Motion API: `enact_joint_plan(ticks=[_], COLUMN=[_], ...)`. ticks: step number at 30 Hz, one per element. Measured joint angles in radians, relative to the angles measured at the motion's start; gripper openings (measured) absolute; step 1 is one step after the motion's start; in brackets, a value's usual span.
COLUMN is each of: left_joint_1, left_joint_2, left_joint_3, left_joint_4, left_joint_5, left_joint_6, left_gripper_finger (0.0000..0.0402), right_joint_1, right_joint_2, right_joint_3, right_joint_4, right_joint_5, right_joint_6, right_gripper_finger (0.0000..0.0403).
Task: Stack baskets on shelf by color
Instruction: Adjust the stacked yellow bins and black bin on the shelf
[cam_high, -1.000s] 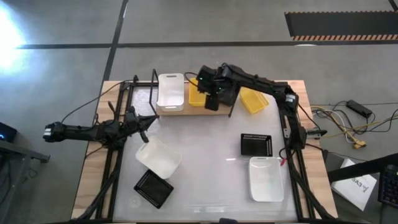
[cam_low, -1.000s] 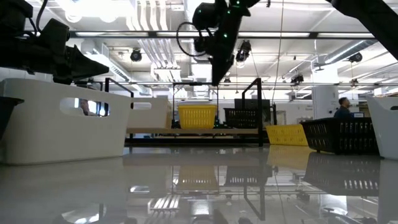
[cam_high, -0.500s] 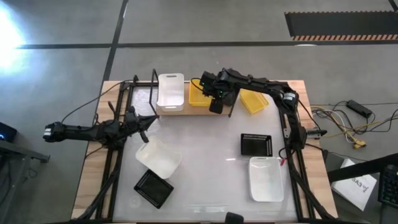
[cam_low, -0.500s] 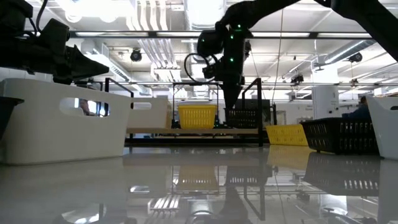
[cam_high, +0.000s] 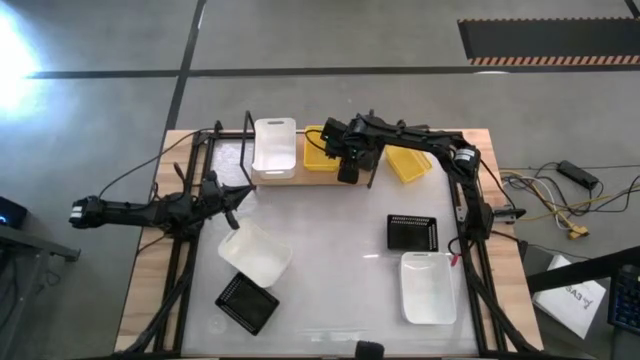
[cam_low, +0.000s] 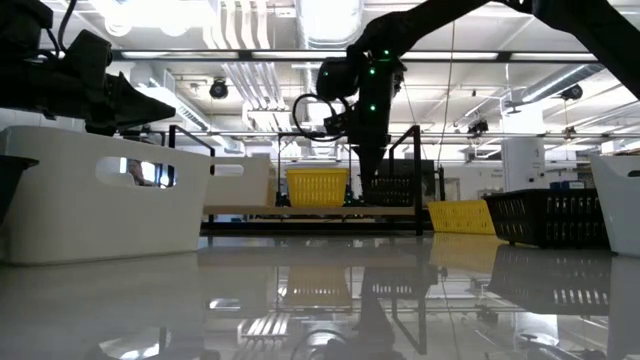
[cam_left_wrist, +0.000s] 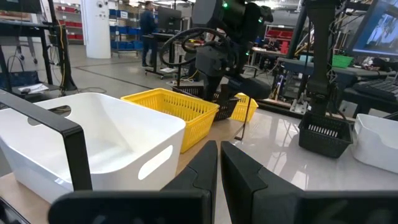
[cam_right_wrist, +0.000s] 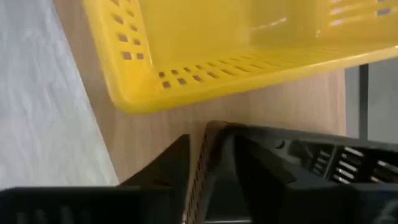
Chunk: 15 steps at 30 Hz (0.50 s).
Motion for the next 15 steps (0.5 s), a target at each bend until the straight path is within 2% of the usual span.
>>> enact_joint_plan(ticks=[5,15], left_joint_1=[0.000,0.000], left_joint_2=[0.000,0.000], left_joint_3=[0.000,0.000], left_joint_4=[0.000,0.000], left_joint_5=[0.000,0.000], left_joint_6=[0.000,0.000], left_gripper_finger=[0.0004,0.0004], right_joint_1=[0.016,0.069], right_joint_2=[0.001,0.001], right_joint_3=[-0.003,-0.003], right_joint_4=[-0.005,-0.004], right_joint_5=[-0.042,-0.064], right_joint_6=[-0.072,-0.132], right_gripper_finger=[0.0022,0.0013])
